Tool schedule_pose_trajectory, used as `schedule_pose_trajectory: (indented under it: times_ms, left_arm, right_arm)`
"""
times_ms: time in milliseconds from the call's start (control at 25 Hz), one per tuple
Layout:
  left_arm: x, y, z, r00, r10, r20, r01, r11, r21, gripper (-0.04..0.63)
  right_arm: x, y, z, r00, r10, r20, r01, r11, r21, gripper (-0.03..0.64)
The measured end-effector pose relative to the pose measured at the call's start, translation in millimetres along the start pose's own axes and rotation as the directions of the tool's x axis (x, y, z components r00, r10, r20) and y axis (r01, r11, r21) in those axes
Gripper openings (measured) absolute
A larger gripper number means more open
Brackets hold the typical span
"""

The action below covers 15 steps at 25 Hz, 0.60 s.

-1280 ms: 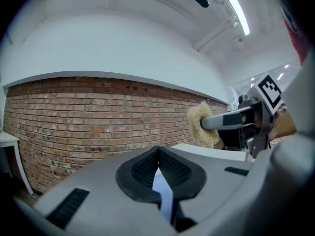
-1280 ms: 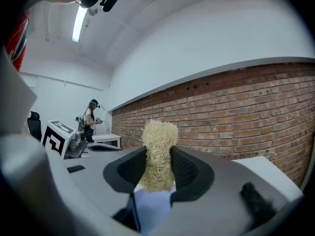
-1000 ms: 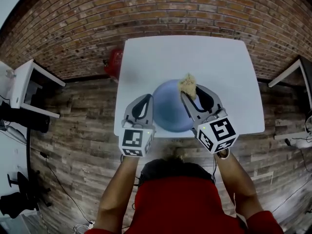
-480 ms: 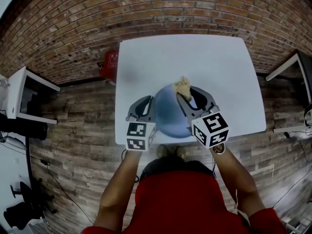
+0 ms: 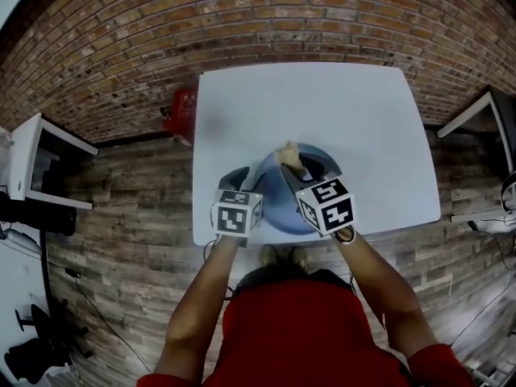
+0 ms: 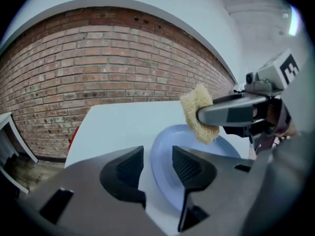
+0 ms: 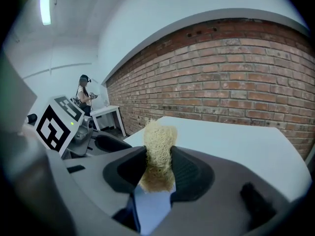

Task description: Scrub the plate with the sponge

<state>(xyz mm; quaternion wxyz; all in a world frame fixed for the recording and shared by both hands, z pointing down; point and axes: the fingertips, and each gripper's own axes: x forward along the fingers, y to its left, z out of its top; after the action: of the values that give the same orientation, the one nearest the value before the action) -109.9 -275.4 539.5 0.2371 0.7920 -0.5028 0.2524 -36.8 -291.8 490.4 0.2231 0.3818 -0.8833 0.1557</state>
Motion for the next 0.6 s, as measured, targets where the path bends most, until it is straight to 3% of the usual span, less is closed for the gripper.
schedule_pose_trajectory:
  times_ms: [200,600]
  left_arm:
    - [9,4,-19,0.992,-0.038,-0.118,0.030,0.997,-0.066,0.201]
    - [17,9,-41,0.972,-0.078,-0.221,0.054,0.992,-0.115,0.182]
  right_arm:
    - [23,4,-22,0.992,0.015,-0.127,-0.012,1.000,0.026,0.153]
    - [54,7,-49,0.967,0.004,-0.253,0.014,0.998,0.068,0.153]
